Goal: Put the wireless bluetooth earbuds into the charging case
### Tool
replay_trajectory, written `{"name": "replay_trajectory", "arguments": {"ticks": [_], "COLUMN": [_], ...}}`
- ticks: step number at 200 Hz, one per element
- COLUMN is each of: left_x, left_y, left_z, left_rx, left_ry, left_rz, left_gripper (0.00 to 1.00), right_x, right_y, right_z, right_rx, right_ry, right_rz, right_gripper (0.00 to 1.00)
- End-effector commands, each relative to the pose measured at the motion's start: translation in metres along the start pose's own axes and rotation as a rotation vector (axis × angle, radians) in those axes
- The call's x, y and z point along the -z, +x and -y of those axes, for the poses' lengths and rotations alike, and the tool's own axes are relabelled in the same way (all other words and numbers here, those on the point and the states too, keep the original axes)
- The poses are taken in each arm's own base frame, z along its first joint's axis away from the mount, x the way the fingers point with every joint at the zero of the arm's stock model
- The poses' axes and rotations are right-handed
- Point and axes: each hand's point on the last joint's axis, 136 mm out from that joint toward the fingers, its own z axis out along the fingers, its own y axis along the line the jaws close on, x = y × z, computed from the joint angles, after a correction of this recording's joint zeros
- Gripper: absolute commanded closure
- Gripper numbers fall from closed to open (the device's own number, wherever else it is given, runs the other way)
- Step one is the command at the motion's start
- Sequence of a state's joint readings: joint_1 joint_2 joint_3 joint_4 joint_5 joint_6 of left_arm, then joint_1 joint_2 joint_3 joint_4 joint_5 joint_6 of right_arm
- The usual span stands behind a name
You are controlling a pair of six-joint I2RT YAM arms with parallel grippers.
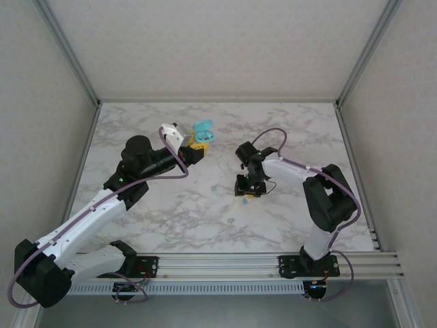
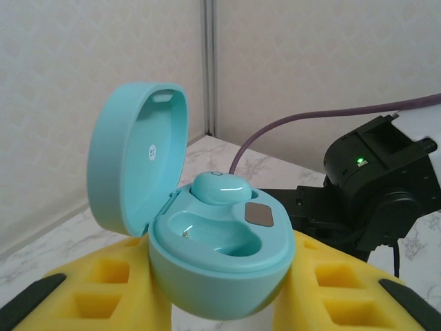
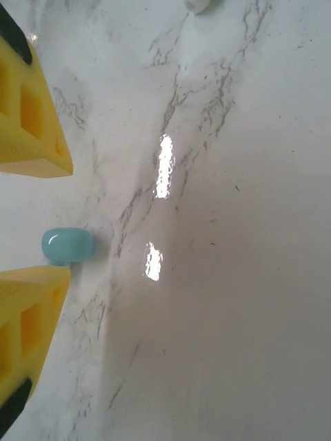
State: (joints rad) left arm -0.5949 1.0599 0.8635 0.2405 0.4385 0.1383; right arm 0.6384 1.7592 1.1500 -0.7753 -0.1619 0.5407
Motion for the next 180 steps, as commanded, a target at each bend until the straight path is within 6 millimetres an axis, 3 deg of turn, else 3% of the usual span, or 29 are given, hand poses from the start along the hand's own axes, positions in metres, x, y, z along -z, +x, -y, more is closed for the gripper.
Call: {"name": "replay_trajectory", "arguments": {"ticks": [1, 82, 180], "left_x": [0.004, 0.006, 0.007], "left_y": [-0.011, -0.011, -0.01], "left_z": [0.004, 0.004, 0.003], "left_rx": [-0.019, -0.022, -0.023], "left_ry": [0.003, -0.002, -0.008], "left_rz": [0.031, 0.034, 0.03], "left_gripper": [0.72, 0.72, 0.72], "right_x": [-0.003, -0.012, -0.023], "right_y": [0.006, 0.004, 0.007], "right_z": [0.014, 0.002, 0.006], "right_rx": [0.014, 0.044, 0.09], "right_ry": [0.115, 0.126, 0.18], "right_rz": [-0.032, -0.064, -0.11], "right_gripper": [0.62, 0.64, 0.68]}}
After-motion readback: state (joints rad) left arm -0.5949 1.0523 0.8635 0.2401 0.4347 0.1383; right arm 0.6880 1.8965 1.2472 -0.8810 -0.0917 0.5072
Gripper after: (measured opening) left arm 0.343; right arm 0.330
